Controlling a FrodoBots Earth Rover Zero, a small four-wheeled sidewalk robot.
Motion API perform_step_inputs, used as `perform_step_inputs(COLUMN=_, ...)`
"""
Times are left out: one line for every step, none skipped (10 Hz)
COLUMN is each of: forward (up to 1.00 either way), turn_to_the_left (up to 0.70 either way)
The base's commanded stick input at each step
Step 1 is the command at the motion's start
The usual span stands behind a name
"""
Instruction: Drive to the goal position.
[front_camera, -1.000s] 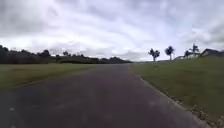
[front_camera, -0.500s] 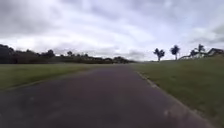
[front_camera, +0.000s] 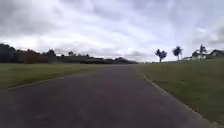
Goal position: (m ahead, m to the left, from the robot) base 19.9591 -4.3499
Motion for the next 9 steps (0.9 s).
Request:
perform_step_inputs(forward=0.7, turn_to_the_left=0.0)
perform_step_inputs(forward=0.7, turn_to_the_left=0.0)
perform_step_inputs(forward=0.7, turn_to_the_left=0.0)
perform_step_inputs(forward=0.7, turn_to_the_left=0.0)
perform_step_inputs(forward=0.7, turn_to_the_left=0.0)
perform_step_inputs(forward=0.7, turn_to_the_left=0.0)
perform_step_inputs(forward=0.7, turn_to_the_left=0.0)
perform_step_inputs(forward=0.7, turn_to_the_left=0.0)
perform_step_inputs(forward=0.7, turn_to_the_left=0.0)
